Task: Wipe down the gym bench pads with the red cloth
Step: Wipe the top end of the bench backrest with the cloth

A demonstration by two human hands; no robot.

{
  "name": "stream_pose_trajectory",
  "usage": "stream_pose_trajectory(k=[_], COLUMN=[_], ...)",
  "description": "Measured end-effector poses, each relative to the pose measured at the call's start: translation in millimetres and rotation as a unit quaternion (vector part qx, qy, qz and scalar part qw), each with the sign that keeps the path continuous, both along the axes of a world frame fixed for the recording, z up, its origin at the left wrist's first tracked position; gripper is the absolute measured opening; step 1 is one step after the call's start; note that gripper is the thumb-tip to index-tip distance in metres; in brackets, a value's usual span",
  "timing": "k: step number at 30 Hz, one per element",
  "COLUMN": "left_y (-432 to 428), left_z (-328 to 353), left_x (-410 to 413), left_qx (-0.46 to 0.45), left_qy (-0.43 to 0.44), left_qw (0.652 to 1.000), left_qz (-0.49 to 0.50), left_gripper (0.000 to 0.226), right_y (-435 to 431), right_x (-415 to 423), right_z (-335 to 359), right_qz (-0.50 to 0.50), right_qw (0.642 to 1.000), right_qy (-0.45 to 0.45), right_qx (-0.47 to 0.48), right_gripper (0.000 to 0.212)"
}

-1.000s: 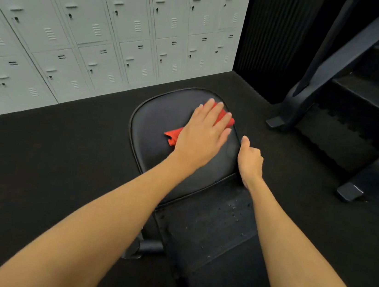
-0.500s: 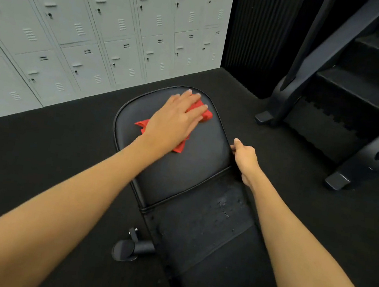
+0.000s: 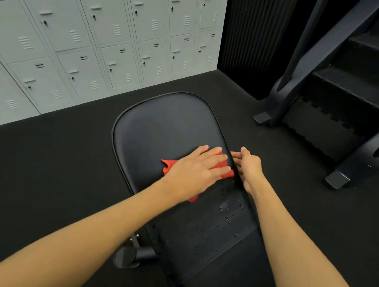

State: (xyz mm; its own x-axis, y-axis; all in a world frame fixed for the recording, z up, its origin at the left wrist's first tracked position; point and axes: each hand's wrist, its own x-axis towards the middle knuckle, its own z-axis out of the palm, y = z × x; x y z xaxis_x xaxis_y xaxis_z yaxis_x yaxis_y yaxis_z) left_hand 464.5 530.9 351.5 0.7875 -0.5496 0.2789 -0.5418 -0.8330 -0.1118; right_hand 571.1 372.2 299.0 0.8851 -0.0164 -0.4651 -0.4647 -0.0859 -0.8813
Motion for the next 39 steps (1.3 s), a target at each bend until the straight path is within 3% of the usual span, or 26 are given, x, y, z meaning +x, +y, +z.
stream_pose_trajectory(k=[6, 10, 14, 22, 25, 29, 33, 36, 39], left_y=[4.5, -26.8, -37.3, 3.8, 42.3, 78.6, 60.2, 28.2, 6.0], left_z=[23.9, 13.4, -8.8, -20.5, 11.5, 62.4, 60.4, 34.1, -5.5], left_x=[51.5, 69.7, 48.4, -23.6, -2.1, 51.8, 58.6, 31.2, -9.2], left_qx=[0.003, -0.012, 0.022, -0.029, -0.022, -0.040, -0.085, -0.119, -0.078], left_qy=[-0.039, -0.020, -0.006, -0.042, -0.094, -0.127, -0.138, -0.139, -0.102], left_qw=[0.993, 0.986, 0.995, 0.998, 0.995, 0.984, 0.963, 0.968, 0.988], left_qz=[0.107, 0.164, 0.101, 0.030, 0.038, 0.122, 0.215, 0.169, 0.087], left_gripper=[0.035, 0.034, 0.035, 0.041, 0.031, 0.027, 0.030, 0.027, 0.035], right_y=[0.1, -9.8, -15.9, 4.9, 23.2, 43.0, 49.6, 49.7, 50.0], right_x=[-1.1, -4.9, -8.1, -5.0, -3.2, -12.8, -20.2, -19.6, -22.0], right_z=[2.4, -3.3, -5.7, 16.5, 29.3, 28.6, 24.2, 22.5, 21.5], right_qz=[0.000, -0.023, -0.041, 0.030, 0.066, 0.081, 0.052, 0.057, 0.055], right_qw=[1.000, 1.000, 0.999, 0.997, 0.988, 0.972, 0.954, 0.946, 0.945], right_qy=[0.000, 0.013, 0.003, -0.069, -0.132, -0.136, -0.163, -0.176, -0.175], right_qx=[0.016, 0.016, 0.022, -0.001, -0.054, -0.175, -0.247, -0.268, -0.270], right_gripper=[0.045, 0.047, 0.046, 0.037, 0.044, 0.066, 0.066, 0.060, 0.061])
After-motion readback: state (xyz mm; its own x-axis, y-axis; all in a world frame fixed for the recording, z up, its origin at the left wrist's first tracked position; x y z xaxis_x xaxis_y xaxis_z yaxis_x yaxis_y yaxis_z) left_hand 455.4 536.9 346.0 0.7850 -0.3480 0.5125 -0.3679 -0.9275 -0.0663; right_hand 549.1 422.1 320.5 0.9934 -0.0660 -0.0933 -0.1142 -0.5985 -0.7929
